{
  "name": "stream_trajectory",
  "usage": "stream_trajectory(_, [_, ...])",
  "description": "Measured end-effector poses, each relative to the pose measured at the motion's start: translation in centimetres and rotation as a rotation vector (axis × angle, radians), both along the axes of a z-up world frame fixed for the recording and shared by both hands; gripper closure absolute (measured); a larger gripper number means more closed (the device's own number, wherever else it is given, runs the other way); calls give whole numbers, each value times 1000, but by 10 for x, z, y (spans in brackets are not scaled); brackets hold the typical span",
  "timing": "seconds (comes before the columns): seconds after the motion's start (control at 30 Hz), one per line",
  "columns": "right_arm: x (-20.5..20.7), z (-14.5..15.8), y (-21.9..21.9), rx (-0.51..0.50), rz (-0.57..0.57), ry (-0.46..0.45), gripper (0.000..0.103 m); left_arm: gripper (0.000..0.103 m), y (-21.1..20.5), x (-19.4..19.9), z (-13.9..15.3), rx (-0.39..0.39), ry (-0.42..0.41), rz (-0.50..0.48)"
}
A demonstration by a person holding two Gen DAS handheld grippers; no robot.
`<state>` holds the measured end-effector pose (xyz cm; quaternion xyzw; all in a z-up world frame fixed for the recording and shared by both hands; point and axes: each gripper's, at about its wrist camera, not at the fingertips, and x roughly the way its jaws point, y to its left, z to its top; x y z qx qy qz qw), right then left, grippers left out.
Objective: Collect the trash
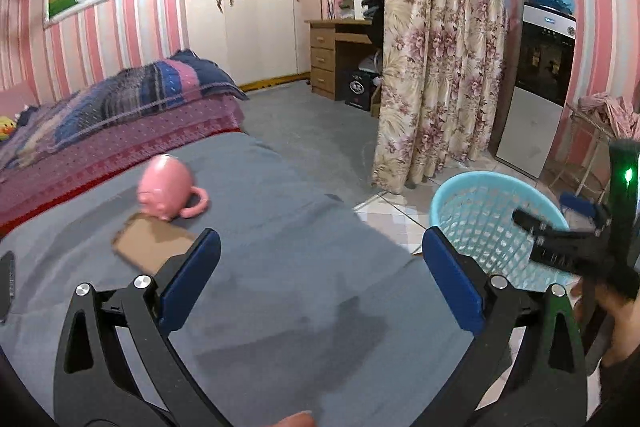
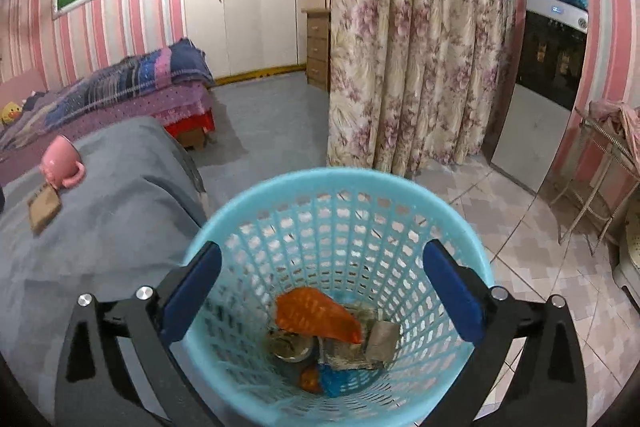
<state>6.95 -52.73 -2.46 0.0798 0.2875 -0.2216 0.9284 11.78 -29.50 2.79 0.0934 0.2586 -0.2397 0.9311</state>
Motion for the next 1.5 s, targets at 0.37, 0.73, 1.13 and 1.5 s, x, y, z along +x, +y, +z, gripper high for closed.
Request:
stream_trajectory(0.37, [-45,48,115,-6,116,-157,5,5,105,-72,8,23,-63,206])
stream_trajectory(0.73, [-73,44,218,-39,276,-155,5,5,179,-104,-16,-11,-13,306])
stream_trajectory(1.13, [-90,30,261,-90,328,-170,5,5,199,-107,-35,-22,-22,375])
stream_trajectory(1.5, [-87,29,262,-88,347,-188,5,5,208,-107,-35,-54,-59,400])
